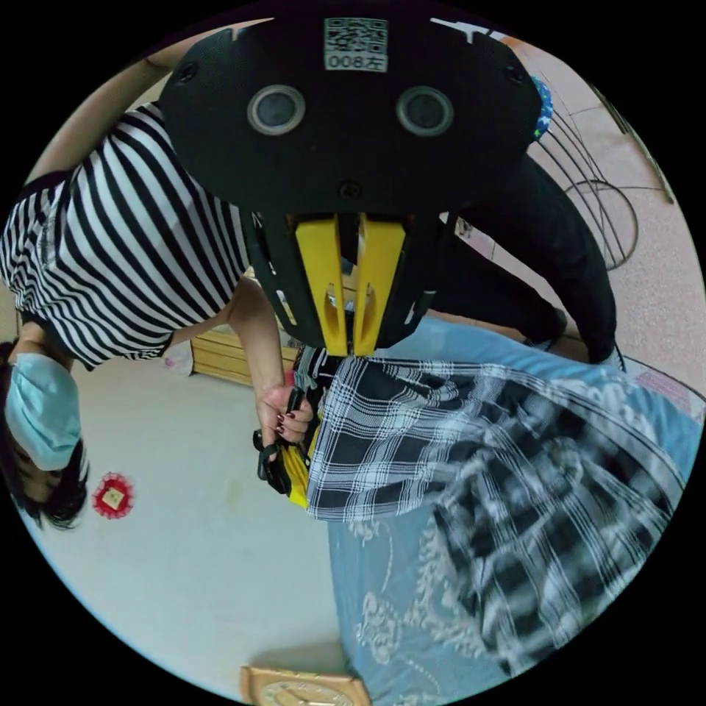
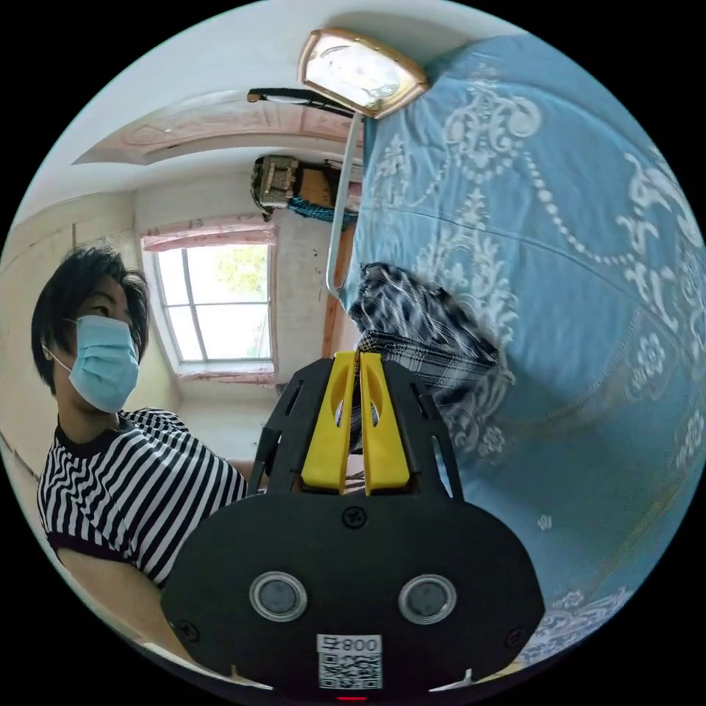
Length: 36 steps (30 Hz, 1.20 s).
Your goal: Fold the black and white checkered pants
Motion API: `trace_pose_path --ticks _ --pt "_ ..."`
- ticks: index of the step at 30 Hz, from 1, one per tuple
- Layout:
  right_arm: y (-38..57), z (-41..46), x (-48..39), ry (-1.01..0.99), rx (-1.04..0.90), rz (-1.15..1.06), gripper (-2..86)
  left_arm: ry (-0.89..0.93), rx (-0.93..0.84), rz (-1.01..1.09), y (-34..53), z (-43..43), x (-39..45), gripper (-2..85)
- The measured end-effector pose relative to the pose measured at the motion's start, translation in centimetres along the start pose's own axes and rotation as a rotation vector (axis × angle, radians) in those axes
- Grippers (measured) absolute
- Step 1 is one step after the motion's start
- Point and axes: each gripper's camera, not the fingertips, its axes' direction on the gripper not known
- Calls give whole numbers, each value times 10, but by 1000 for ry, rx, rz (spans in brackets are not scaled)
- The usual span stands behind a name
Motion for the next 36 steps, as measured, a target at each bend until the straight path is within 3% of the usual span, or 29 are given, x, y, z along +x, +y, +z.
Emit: trace_pose_path --ticks 9,20,31,36 --pt "-104 123 -5 -52 -109 -153 7 -108 275 66 31 -135 40 17" --pt "-190 269 53 105 -262 -129 8 -251 386 6 51 -229 52 17" --pt "-215 333 108 130 -334 -79 12 -262 442 -87 68 -275 54 19" --pt "-212 326 123 118 -305 -101 17 -158 648 -95 103 -290 60 18"
